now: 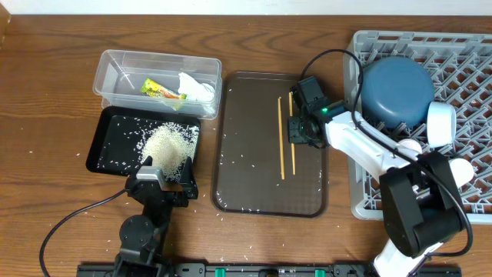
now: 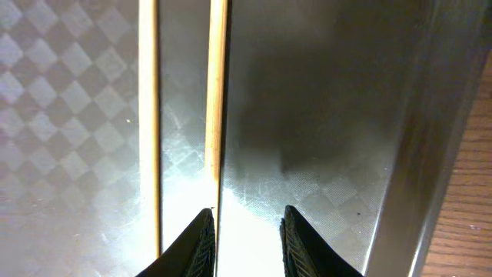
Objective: Sort waste into correct bins and load items into the dishwasher rack
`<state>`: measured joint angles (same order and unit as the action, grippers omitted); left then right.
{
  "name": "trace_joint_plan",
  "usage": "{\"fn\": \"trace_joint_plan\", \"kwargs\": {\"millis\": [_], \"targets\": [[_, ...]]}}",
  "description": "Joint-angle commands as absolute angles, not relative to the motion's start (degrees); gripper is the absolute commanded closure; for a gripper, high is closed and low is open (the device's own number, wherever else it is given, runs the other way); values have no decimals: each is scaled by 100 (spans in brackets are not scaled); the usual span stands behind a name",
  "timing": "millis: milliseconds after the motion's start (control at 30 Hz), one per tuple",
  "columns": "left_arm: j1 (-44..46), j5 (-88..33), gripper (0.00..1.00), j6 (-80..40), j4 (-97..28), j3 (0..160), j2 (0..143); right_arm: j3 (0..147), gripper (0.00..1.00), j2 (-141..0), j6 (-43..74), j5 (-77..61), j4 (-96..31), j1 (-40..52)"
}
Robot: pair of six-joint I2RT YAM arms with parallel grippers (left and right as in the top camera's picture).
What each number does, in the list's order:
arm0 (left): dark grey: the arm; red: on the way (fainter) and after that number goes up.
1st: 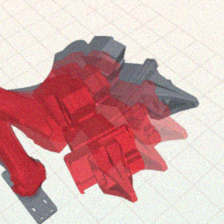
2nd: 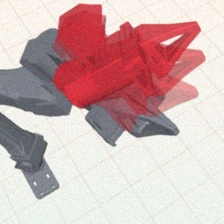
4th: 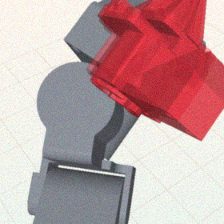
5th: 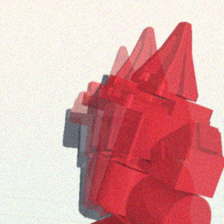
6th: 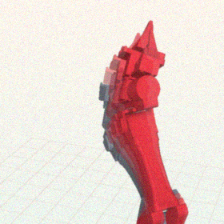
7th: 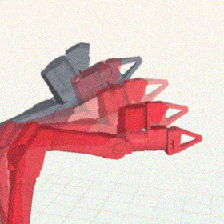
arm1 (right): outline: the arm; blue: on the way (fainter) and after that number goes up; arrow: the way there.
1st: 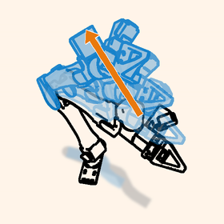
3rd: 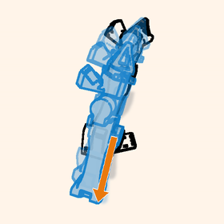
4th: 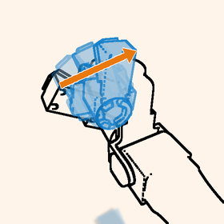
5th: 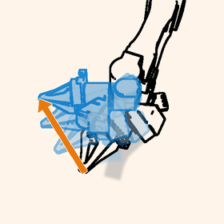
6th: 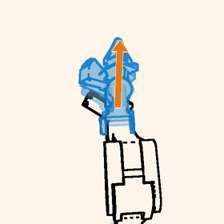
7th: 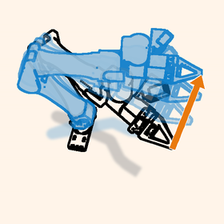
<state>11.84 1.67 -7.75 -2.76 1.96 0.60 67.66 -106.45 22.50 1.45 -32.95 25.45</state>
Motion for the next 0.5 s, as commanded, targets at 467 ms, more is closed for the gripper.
{"fn": "trace_joint_plan", "kwargs": {"millis": [467], "targets": [[1192, 198, 6, -825, -395, 23, 23, 6740, 97, -11316, 2224, -113, -3085, 2694]]}}
